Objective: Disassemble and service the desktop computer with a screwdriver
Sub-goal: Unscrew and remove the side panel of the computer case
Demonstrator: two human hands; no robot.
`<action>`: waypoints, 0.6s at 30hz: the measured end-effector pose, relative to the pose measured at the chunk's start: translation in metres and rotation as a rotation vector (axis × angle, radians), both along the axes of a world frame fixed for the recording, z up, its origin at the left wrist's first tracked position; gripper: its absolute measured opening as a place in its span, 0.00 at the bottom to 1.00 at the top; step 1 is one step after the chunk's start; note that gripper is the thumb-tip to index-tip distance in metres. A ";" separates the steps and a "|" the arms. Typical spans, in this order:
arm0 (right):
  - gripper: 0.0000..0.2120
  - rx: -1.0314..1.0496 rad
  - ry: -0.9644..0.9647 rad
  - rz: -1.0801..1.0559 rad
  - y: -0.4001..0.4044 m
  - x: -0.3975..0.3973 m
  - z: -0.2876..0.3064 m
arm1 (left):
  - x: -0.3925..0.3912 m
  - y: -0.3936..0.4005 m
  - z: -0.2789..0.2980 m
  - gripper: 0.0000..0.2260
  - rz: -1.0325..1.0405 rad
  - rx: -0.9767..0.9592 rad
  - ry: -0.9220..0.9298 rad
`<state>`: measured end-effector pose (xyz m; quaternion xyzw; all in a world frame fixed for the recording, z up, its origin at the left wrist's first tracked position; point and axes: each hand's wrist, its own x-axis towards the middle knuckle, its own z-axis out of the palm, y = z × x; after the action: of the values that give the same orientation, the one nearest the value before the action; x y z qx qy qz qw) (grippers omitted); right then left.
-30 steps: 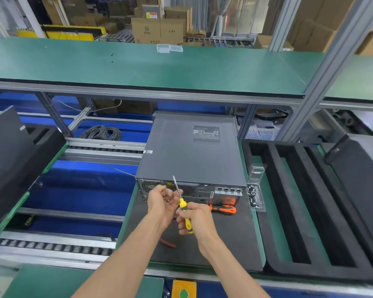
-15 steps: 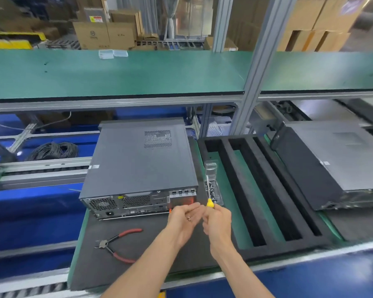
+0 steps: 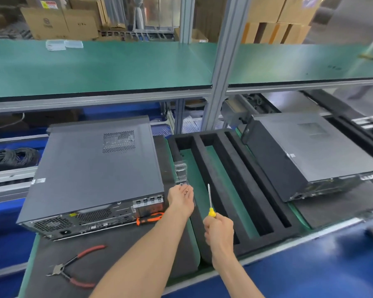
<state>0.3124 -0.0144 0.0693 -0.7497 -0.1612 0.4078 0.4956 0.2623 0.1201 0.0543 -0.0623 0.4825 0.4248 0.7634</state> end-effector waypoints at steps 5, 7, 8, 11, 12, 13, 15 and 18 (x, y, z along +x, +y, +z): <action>0.14 -0.010 0.015 0.023 0.004 0.004 0.000 | 0.001 0.011 -0.008 0.14 -0.087 0.019 0.046; 0.10 -0.010 0.026 0.034 0.006 0.003 0.001 | -0.001 0.011 -0.007 0.09 -0.121 0.033 0.038; 0.10 -0.011 0.029 0.039 0.007 0.001 0.002 | -0.003 0.008 -0.004 0.09 -0.137 0.047 0.027; 0.10 -0.013 0.032 0.050 0.012 -0.004 0.003 | -0.010 0.004 0.001 0.25 -0.204 0.118 0.039; 0.10 -0.010 0.034 0.053 0.013 -0.007 0.003 | -0.011 0.001 0.005 0.26 -0.232 0.155 0.022; 0.10 -0.006 0.035 0.055 0.015 -0.009 0.003 | -0.014 -0.004 0.008 0.27 -0.273 0.193 0.010; 0.10 0.008 0.034 0.061 0.019 -0.014 0.003 | -0.021 -0.013 0.012 0.27 -0.378 0.293 0.026; 0.09 0.036 0.030 0.068 0.024 -0.024 0.004 | -0.041 -0.031 0.017 0.24 -0.495 0.418 0.106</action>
<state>0.2882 0.0099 0.0729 -0.7285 -0.1868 0.4325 0.4973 0.2211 0.0888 0.0711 0.2373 0.4245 0.3190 0.8134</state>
